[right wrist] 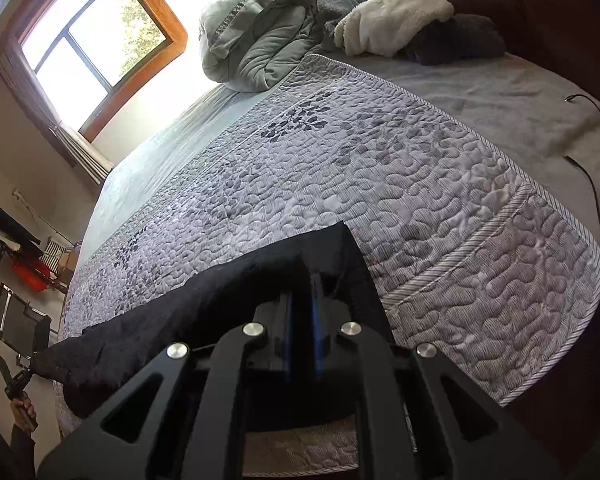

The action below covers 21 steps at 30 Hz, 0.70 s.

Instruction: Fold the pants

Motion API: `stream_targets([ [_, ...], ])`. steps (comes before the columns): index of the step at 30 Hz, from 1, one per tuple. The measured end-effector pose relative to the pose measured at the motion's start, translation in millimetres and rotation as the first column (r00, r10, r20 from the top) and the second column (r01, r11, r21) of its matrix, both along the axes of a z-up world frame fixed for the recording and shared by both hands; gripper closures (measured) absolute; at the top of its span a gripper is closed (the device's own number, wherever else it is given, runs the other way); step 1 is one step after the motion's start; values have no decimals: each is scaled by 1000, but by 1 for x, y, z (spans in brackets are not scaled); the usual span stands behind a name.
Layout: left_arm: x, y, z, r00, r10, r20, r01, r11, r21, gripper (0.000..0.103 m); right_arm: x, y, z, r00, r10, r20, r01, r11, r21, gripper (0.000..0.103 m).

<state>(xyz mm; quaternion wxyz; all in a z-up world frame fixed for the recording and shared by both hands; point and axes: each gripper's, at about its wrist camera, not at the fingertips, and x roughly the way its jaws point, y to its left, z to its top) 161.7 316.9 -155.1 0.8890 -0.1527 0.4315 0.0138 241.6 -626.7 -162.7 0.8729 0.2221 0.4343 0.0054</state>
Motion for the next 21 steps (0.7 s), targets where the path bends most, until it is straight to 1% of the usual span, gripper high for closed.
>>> stream_targets([
  [8,-18,-7,-23,998,-37,-59,42,996,75,86,-19,15,-14,999,13,-35,-17,994,-109,95],
  [11,-25,-8,-38,995,-40,-96,49,994,99,84,-24,14,-24,999,1,-50,-6,994,-109,91],
  [14,-31,-11,-50,992,-41,-123,57,990,128,84,-29,12,-34,997,-21,-73,13,994,-110,91],
  [15,-32,-12,-54,990,-38,-134,57,988,142,82,-31,10,-37,996,-30,-83,21,994,-109,90],
  [16,-34,-13,-58,988,-30,-150,55,985,165,75,-33,8,-41,995,-42,-92,32,994,-107,87],
  [17,-35,-13,-62,986,-17,-167,50,979,196,72,-35,6,-44,994,-51,-101,41,994,-98,85],
  [18,-36,-12,-66,982,2,-188,41,974,223,63,-38,3,-47,991,-66,-113,57,995,-85,84],
  [19,-37,-9,-71,977,27,-213,27,968,250,47,-41,-1,-51,988,-88,-129,80,995,-67,80],
  [20,-39,-6,-76,971,55,-231,11,962,274,42,-45,-5,-55,984,-107,-142,102,994,-39,74],
  [21,-42,-1,-80,966,86,-245,-11,956,292,36,-50,-8,-58,980,-126,-154,125,992,-14,72],
])
